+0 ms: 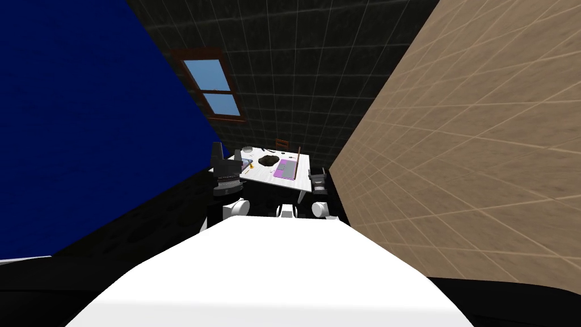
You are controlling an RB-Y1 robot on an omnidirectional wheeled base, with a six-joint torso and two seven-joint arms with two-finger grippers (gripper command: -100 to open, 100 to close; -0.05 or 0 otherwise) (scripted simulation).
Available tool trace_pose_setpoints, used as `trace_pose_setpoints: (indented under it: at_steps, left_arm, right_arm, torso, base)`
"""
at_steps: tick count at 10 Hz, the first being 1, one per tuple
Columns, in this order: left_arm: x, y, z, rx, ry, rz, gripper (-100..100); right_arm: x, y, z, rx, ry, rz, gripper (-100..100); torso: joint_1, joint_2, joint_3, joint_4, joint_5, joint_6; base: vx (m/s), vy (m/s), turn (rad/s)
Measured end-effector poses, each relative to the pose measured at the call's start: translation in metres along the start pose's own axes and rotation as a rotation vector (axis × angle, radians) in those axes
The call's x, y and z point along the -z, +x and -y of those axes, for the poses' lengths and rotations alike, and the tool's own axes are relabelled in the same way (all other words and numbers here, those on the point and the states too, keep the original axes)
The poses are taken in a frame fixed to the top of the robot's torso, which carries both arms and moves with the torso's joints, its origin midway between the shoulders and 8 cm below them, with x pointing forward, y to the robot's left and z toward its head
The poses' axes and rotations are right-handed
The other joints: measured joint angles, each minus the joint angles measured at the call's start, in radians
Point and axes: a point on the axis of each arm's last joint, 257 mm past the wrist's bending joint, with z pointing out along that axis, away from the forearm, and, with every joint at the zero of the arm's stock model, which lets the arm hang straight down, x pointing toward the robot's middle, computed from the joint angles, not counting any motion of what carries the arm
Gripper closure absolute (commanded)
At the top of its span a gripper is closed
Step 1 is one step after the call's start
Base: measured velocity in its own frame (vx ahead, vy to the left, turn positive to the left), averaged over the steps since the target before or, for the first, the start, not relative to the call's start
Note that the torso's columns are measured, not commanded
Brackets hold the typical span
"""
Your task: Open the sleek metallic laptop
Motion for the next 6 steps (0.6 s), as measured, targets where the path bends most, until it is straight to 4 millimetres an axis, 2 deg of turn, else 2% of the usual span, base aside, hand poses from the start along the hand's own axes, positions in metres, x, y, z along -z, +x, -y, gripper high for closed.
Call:
trace_pose_setpoints:
  at_steps: [6]
  left_arm:
    - [0.0,0.0,0.0,0.0,0.0,0.0,0]
  right_arm:
    - [-0.003,-0.025,0.024,-0.246,0.015,0.063,-100]
  torso:
    - [0.0,0.0,0.0,0.0,0.0,0.0]
  base:
    - [0.016,0.016,0.008]
